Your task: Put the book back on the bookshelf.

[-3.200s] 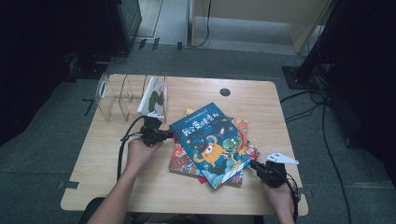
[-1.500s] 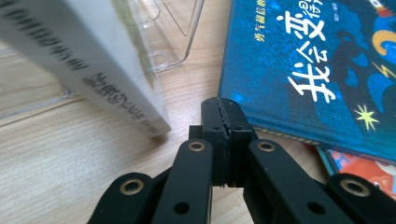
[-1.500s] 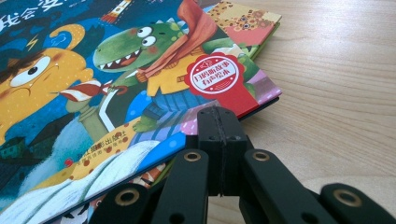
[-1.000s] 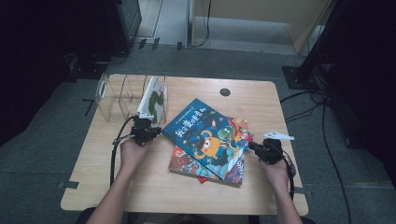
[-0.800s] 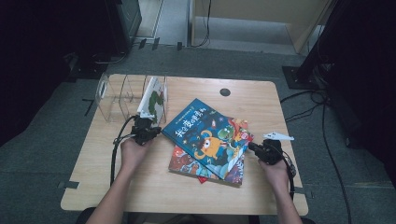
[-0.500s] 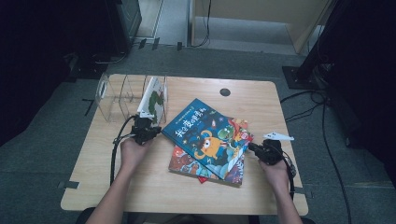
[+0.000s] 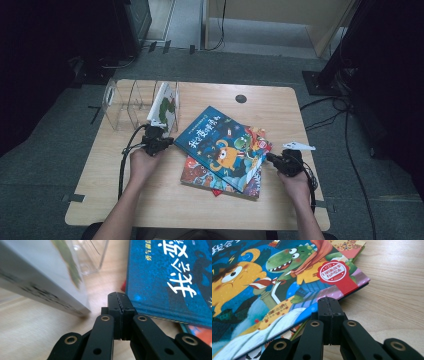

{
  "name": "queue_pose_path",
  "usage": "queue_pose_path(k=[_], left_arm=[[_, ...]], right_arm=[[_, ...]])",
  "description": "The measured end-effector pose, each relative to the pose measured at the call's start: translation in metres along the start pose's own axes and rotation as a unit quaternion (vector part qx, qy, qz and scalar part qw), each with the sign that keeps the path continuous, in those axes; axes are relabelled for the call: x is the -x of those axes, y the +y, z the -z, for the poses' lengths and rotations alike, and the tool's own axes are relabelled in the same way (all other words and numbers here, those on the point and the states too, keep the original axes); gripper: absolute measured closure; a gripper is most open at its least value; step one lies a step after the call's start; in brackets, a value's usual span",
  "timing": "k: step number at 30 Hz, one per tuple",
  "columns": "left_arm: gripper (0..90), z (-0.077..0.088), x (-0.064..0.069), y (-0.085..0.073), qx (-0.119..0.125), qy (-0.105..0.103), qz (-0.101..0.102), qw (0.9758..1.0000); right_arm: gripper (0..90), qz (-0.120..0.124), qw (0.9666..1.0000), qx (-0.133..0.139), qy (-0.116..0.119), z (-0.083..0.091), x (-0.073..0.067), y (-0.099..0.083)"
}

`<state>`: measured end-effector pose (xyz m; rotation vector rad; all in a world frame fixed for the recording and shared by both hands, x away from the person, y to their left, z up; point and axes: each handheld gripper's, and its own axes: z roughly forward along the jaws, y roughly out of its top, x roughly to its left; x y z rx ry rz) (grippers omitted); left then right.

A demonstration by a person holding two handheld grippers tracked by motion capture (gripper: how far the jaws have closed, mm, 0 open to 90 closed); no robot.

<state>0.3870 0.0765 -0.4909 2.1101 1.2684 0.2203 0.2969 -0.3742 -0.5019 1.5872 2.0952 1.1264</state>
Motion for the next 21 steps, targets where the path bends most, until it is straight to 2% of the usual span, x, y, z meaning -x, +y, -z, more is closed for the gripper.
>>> queue_pose_path(k=[2, 7, 15, 21], left_arm=[[90.0, 0.0, 0.005, -0.003, 0.0, 0.002, -0.01, 0.9999], [90.0, 0.005, 0.007, -0.007, -0.001, -0.013, 0.002, 0.9999], [90.0, 0.012, 0.016, -0.015, 0.001, -0.022, -0.012, 0.9997], [90.0, 0.015, 0.019, -0.02, -0.006, -0.032, -0.004, 0.9995]], right_arm=[[90.0, -0.002, 1.0, 0.0, -0.001, 0.0, 0.002, 0.0], [90.0, -0.007, 1.0, -0.002, 0.0, 0.0, 0.003, 0.0], [90.0, -0.007, 1.0, -0.002, -0.001, 0.0, 0.004, 0.0], [90.0, -0.009, 1.0, -0.002, -0.004, -0.001, 0.006, 0.002]])
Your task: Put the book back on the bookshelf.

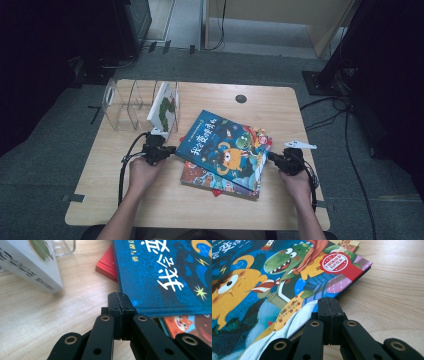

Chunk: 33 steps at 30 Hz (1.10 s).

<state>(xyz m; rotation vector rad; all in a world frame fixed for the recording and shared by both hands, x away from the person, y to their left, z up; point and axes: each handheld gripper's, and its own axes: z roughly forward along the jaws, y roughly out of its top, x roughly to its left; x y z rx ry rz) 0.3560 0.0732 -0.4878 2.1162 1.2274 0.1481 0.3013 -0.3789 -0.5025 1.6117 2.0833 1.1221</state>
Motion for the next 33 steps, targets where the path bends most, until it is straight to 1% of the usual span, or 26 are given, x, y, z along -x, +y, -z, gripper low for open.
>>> queue_pose_path(k=[1, 2, 4, 5, 8, 11, 14, 16, 19, 22, 23, 25, 27, 29, 33], left_arm=[[90.0, 0.001, 0.001, -0.001, -0.002, -0.002, 0.001, 1.0], [90.0, 0.002, 0.002, -0.002, -0.006, -0.004, -0.003, 1.0], [90.0, 0.003, 0.003, -0.002, -0.003, -0.008, -0.009, 0.9999], [90.0, 0.003, 0.002, -0.001, -0.001, -0.011, -0.008, 0.9999], [90.0, 0.002, -0.002, 0.001, 0.007, -0.009, 0.0, 0.9999], [90.0, -0.003, -0.004, 0.005, 0.007, -0.004, -0.003, 1.0], [90.0, -0.008, -0.005, 0.01, 0.01, -0.005, -0.002, 0.9999], [90.0, -0.012, -0.005, 0.013, 0.008, -0.004, -0.004, 1.0], [90.0, -0.018, -0.005, 0.016, 0.003, -0.006, -0.003, 1.0], [90.0, -0.023, -0.003, 0.018, 0.0, 0.0, -0.013, 0.9999], [90.0, -0.023, -0.003, 0.018, 0.0, 0.0, -0.013, 0.9999], [90.0, -0.024, -0.005, 0.018, 0.0, -0.008, -0.002, 1.0], [90.0, -0.023, -0.004, 0.018, -0.003, -0.006, -0.003, 1.0], [90.0, -0.021, -0.001, 0.017, -0.007, -0.003, -0.009, 0.9999], [90.0, -0.018, 0.002, 0.011, -0.009, -0.012, 0.002, 0.9999]], right_arm=[[90.0, -0.002, 1.0, -0.001, 0.0, 0.0, 0.0, 0.0], [90.0, -0.003, 1.0, -0.001, 0.0, 0.0, 0.001, 0.001], [90.0, -0.003, 1.0, 0.001, 0.001, -0.001, 0.001, 0.001], [90.0, -0.002, 1.0, 0.001, 0.002, -0.001, 0.002, 0.001], [90.0, 0.001, 1.0, 0.003, 0.002, -0.002, 0.003, 0.002], [90.0, 0.002, 1.0, 0.005, 0.002, -0.003, 0.002, 0.002], [90.0, 0.004, 1.0, 0.006, 0.002, -0.004, 0.003, 0.003], [89.9, 0.004, 1.0, 0.007, 0.0, -0.004, 0.002, 0.003], [89.7, 0.003, 1.0, 0.009, -0.002, -0.004, 0.002, 0.002], [90.0, 0.002, 1.0, 0.007, -0.001, -0.004, 0.001, 0.002], [90.0, 0.002, 1.0, 0.007, -0.002, -0.004, 0.001, 0.002], [90.0, 0.002, 1.0, 0.006, -0.002, -0.004, 0.0, 0.002], [90.0, 0.001, 1.0, 0.005, 0.002, -0.003, 0.001, 0.002], [90.0, 0.001, 1.0, 0.004, 0.005, -0.003, 0.001, 0.002], [90.0, 0.0, 1.0, 0.003, 0.006, -0.002, 0.001, 0.002]])
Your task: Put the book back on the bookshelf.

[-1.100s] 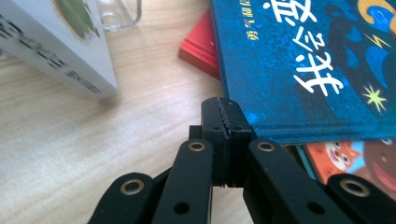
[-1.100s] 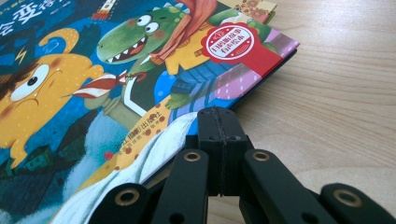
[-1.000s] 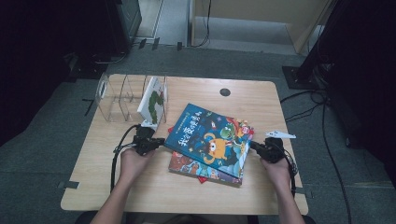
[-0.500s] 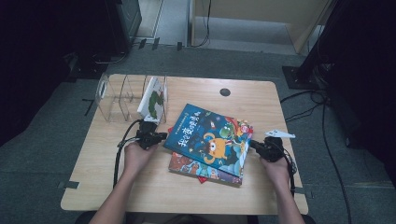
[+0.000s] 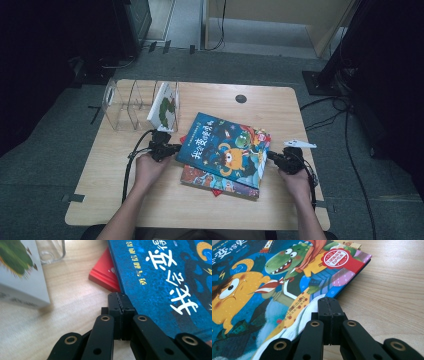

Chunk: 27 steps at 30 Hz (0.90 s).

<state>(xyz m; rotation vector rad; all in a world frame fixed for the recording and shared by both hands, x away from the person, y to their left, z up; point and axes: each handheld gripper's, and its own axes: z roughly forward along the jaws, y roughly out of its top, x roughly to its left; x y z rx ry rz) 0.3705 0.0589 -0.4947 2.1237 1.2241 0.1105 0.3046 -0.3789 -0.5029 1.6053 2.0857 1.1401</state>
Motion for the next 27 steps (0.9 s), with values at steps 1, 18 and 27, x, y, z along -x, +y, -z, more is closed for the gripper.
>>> queue_pose_path(k=[1, 18, 27], left_arm=[[90.0, 0.001, 0.001, -0.001, 0.0, 0.0, 0.002, 1.0], [90.0, 0.015, 0.015, -0.017, 0.0, -0.013, -0.003, 0.9999], [90.0, 0.004, 0.009, -0.004, 0.014, -0.008, 0.0, 0.9999]], right_arm=[[90.0, 0.002, 1.0, -0.001, 0.0, 0.0, 0.0, 0.0], [90.0, 0.011, 0.9999, -0.01, 0.007, 0.006, -0.005, -0.001], [90.0, 0.008, 0.9999, -0.007, 0.007, 0.004, -0.003, -0.001]])
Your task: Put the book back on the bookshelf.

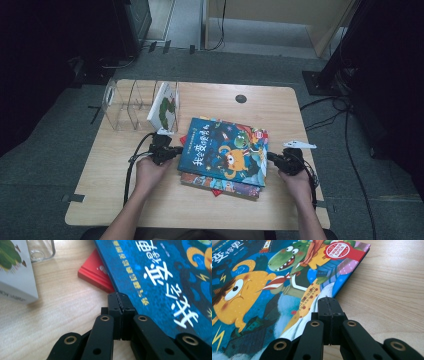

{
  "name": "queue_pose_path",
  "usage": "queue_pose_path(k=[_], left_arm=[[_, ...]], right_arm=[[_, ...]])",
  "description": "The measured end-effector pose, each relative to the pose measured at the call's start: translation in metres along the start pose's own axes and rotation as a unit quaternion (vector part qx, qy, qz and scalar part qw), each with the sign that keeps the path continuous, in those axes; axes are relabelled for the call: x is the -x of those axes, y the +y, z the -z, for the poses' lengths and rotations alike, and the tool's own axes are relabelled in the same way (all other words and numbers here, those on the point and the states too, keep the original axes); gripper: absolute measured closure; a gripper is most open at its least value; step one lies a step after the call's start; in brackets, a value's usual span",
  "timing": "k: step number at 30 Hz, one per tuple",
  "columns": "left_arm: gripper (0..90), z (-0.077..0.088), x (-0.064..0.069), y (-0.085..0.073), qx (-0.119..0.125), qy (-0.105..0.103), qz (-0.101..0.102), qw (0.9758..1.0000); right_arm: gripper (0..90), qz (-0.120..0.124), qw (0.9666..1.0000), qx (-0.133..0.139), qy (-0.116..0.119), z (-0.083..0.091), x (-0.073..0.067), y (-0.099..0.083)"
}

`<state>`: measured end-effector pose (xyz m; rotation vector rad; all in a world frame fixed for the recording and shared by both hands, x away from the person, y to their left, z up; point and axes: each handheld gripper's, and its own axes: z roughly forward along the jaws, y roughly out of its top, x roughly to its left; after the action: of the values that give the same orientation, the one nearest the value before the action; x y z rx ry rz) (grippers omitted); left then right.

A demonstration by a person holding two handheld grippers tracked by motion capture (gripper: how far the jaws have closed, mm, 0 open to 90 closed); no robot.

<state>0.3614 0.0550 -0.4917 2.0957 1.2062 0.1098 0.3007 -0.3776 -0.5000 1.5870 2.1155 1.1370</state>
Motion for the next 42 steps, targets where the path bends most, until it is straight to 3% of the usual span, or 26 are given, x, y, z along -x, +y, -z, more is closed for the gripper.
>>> queue_pose_path(k=[2, 6, 14, 20, 31, 35, 42], left_arm=[[90.0, -0.001, -0.001, 0.002, 0.003, 0.0, -0.001, 1.0], [90.0, -0.001, -0.003, 0.002, 0.004, -0.007, 0.015, 0.9999], [90.0, 0.007, 0.006, -0.007, -0.004, -0.012, 0.021, 0.9997], [90.0, 0.016, 0.014, -0.012, -0.011, -0.006, 0.004, 0.9999], [90.0, 0.024, 0.015, -0.023, -0.01, -0.014, 0.018, 0.9997], [90.0, 0.026, 0.017, -0.024, -0.016, -0.001, 0.013, 0.9998], [72.5, 0.029, 0.01, -0.02, -0.013, 0.016, 0.011, 0.9997]], right_arm=[[90.0, -0.001, 1.0, 0.003, -0.002, -0.001, 0.001, 0.0], [90.0, -0.005, 1.0, 0.003, -0.001, -0.002, 0.002, 0.001], [90.0, -0.01, 0.9999, -0.001, -0.003, 0.0, 0.0, 0.0], [90.0, -0.006, 0.9999, -0.008, 0.003, 0.002, -0.003, -0.001], [90.0, 0.003, 0.9998, -0.015, 0.011, 0.002, -0.006, -0.002], [90.0, 0.011, 0.9997, -0.015, 0.014, 0.002, -0.008, -0.002], [90.0, 0.017, 0.9995, -0.015, 0.022, 0.001, -0.006, -0.001]])
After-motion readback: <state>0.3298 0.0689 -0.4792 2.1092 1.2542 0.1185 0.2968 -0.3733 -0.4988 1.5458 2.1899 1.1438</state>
